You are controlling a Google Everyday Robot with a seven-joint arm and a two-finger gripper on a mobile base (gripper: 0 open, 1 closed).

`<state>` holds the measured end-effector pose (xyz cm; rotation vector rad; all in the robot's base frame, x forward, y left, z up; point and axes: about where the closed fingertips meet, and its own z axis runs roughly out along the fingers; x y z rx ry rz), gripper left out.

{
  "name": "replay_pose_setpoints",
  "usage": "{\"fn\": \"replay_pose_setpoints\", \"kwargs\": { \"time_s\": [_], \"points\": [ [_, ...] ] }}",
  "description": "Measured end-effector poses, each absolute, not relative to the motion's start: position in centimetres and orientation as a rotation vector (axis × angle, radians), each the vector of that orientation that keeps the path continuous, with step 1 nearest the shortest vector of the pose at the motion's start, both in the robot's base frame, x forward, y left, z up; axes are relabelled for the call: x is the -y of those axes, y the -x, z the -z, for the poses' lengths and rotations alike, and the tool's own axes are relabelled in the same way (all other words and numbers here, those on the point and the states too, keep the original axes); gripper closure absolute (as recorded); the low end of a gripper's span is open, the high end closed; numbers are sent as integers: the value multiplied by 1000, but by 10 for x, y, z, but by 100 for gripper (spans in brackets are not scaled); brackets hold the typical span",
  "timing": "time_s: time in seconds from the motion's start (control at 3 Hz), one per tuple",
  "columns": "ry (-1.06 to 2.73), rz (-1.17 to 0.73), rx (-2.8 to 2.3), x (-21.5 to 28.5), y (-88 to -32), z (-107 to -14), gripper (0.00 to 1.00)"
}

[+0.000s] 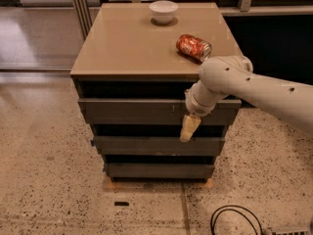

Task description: Open top drawer

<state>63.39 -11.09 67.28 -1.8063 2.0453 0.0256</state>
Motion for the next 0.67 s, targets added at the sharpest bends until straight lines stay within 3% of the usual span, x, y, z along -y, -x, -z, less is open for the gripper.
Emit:
{"fn": "replay_pose_setpoints", "kwargs": {
  "time_s": [0.67],
  "points": [
    [1838, -87, -2047, 108, -648, -657, 0]
  ]
}}
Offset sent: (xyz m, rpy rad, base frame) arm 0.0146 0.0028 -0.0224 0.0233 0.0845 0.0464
